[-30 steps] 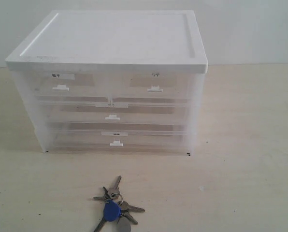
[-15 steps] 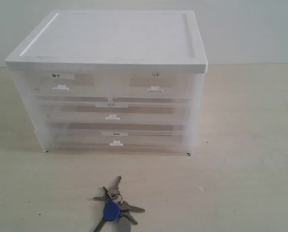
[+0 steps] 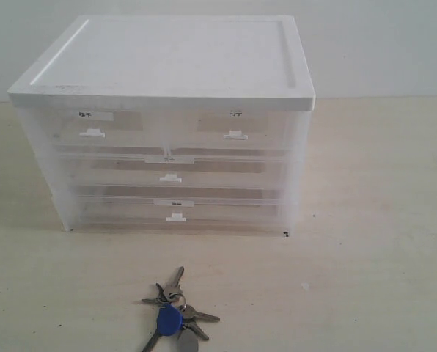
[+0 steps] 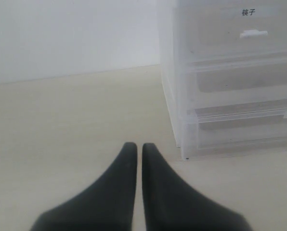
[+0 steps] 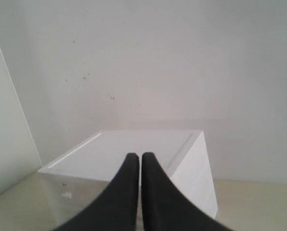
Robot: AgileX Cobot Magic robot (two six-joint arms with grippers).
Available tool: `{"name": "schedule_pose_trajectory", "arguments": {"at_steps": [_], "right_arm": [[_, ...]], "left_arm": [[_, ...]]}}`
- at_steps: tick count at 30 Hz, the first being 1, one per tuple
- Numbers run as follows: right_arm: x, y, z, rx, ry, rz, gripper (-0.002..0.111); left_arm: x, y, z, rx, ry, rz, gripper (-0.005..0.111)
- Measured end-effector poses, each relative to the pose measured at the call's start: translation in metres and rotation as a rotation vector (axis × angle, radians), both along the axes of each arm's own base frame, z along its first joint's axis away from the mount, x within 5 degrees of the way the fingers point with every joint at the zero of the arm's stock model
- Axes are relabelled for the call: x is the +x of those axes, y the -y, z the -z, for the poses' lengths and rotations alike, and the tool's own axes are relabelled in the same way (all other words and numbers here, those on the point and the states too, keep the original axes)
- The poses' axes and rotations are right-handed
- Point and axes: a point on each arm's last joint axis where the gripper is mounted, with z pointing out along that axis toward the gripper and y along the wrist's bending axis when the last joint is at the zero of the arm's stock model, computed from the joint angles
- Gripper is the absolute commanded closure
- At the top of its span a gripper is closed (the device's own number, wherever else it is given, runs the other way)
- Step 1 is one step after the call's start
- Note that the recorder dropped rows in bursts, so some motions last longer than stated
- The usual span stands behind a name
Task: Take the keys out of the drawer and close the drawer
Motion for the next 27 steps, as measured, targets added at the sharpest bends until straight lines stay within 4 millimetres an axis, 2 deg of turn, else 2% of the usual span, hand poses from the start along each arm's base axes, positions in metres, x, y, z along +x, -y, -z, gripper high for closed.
{"name": "schedule_pose_trajectory", "arguments": {"at_steps": [3, 7, 11, 15, 22, 27], "right_arm": [[0.004, -0.006, 0.004, -0.028, -0.065, -0.044, 0.108], [0.018, -0.023, 0.005, -0.173, -0.154, -0.152, 0.108], [0.049, -0.045, 0.005, -0.367, -0.320, -0.249, 0.108], [0.083, -0.062, 0.015, -0.578, -0.410, -0.330, 0.108], [0.131, -0.084, 0.047, -0.738, -0.565, -0.417, 0.108], [0.159, -0.103, 0.064, -0.810, -0.542, -0.432, 0.108]], "left_arm": [[0.000, 0.000, 0.000, 0.000, 0.000, 0.000, 0.102], [0.000, 0.000, 0.000, 0.000, -0.002, 0.000, 0.102], [0.000, 0.000, 0.000, 0.000, -0.002, 0.000, 0.102], [0.000, 0.000, 0.000, 0.000, -0.004, 0.000, 0.102], [0.000, 0.000, 0.001, 0.000, -0.006, 0.000, 0.102], [0.000, 0.000, 0.001, 0.000, -0.006, 0.000, 0.102]]}}
